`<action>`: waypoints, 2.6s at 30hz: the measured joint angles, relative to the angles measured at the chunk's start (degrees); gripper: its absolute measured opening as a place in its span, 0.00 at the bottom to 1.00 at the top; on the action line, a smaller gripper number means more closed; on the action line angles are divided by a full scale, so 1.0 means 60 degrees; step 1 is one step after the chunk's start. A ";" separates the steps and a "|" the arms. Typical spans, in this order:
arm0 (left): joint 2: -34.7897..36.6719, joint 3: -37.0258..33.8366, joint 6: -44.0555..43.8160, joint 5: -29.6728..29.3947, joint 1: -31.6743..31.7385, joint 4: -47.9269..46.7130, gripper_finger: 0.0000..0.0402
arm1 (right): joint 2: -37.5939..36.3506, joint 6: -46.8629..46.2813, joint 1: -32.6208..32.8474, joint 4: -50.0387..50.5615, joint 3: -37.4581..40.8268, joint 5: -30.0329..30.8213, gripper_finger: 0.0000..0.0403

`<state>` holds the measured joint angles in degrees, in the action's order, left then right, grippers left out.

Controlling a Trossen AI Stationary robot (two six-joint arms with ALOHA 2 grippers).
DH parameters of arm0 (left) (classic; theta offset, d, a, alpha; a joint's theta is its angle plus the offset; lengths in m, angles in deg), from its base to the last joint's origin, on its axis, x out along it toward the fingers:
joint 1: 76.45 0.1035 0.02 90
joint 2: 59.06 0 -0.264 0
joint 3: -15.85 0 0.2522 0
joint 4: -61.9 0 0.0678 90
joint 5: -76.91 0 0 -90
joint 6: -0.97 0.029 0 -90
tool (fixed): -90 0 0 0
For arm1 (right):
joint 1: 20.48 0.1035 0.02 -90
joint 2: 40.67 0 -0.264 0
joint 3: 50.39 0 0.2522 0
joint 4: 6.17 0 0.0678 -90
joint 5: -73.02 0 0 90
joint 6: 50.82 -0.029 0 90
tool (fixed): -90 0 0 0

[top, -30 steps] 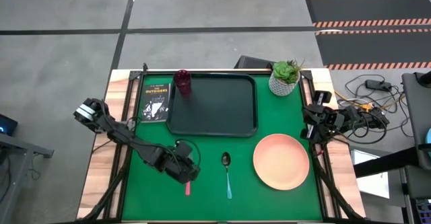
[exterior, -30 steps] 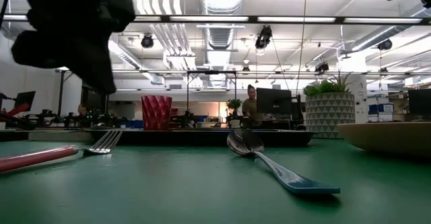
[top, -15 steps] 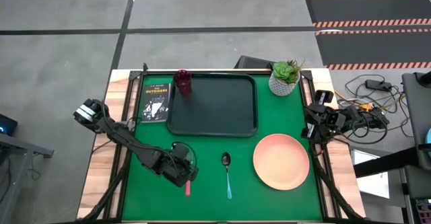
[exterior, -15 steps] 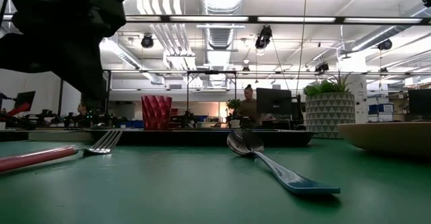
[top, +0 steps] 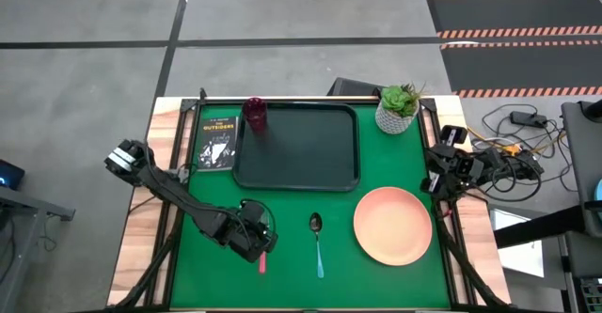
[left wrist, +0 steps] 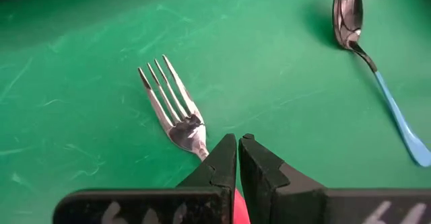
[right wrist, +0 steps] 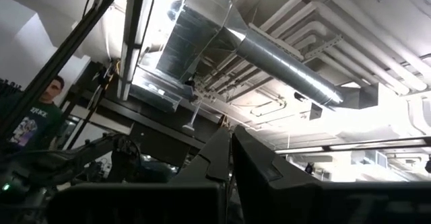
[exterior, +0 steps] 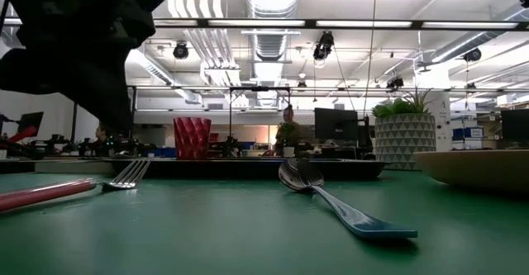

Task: Pick and place plate/cup/fork/spoon on tray
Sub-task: Put the pink fork at the bottom of the red cup on the black tray

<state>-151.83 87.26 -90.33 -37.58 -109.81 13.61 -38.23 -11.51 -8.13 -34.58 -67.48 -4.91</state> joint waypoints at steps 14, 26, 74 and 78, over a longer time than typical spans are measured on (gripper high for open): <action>-0.0406 0.0000 -0.0543 0.0092 -0.0022 0.0664 0.00 | 0.0000 0.0161 -0.0001 -0.0091 0.0000 -0.0049 0.02; -0.0415 0.0739 -0.0635 0.0062 0.0240 0.1011 0.00 | 0.0000 0.0336 0.0002 -0.0229 0.0000 -0.0071 0.02; -0.2518 0.2343 -0.3221 0.2676 0.0463 -0.2530 0.40 | 0.0000 0.0467 0.0000 -0.0303 0.0000 -0.0067 0.02; -0.2518 0.2026 -0.3224 0.2590 0.0463 -0.1788 0.36 | 0.0000 0.0467 -0.0002 -0.0303 0.0000 -0.0067 0.02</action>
<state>-166.94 99.41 -109.68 -22.04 -107.04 2.88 -38.23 -8.71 -8.14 -36.40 -67.48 -5.31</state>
